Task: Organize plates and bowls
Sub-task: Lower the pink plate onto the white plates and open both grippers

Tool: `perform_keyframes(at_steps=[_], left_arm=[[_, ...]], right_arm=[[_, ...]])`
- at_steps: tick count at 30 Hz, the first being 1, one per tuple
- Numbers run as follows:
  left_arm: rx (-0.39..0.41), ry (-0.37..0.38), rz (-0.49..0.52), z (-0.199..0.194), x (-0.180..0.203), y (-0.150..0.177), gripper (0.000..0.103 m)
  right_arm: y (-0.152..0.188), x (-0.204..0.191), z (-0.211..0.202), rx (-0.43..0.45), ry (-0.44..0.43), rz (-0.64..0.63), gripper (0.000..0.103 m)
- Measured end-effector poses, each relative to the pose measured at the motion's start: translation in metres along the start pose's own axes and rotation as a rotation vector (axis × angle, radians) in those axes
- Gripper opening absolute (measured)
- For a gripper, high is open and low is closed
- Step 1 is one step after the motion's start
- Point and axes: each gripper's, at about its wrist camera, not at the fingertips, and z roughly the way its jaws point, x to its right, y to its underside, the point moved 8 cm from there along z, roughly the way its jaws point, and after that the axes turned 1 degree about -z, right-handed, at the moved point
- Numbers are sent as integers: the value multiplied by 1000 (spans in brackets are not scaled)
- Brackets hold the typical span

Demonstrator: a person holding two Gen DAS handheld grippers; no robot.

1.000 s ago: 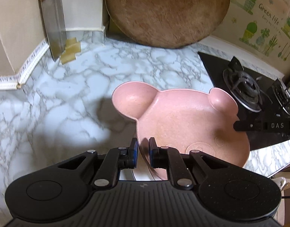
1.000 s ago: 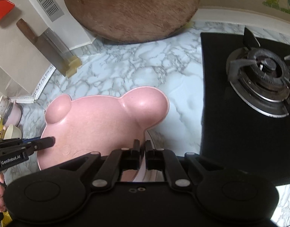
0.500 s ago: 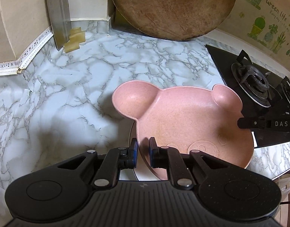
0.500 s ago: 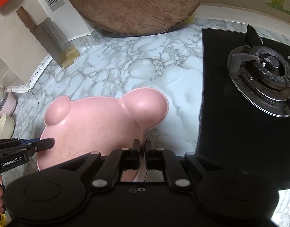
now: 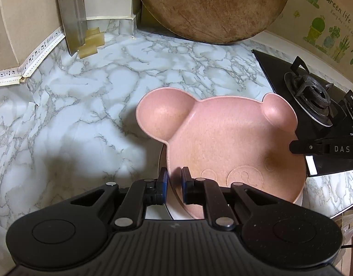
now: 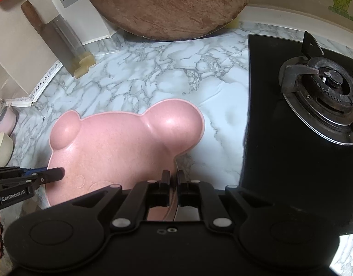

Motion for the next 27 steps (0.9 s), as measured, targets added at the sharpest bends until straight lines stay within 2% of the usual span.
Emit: perform_keyframes(at_steps=[9, 16, 27], left_arm=[[4, 11, 10, -4, -2, -1, 11], [16, 31, 17, -12, -3, -3, 11], [83, 54, 44, -38, -3, -10, 12]], right_arm=[[-1, 0, 1, 4, 16, -7, 20], [-7, -6, -13, 44, 33, -34, 27], [-11, -48, -42, 115, 8, -123, 40]])
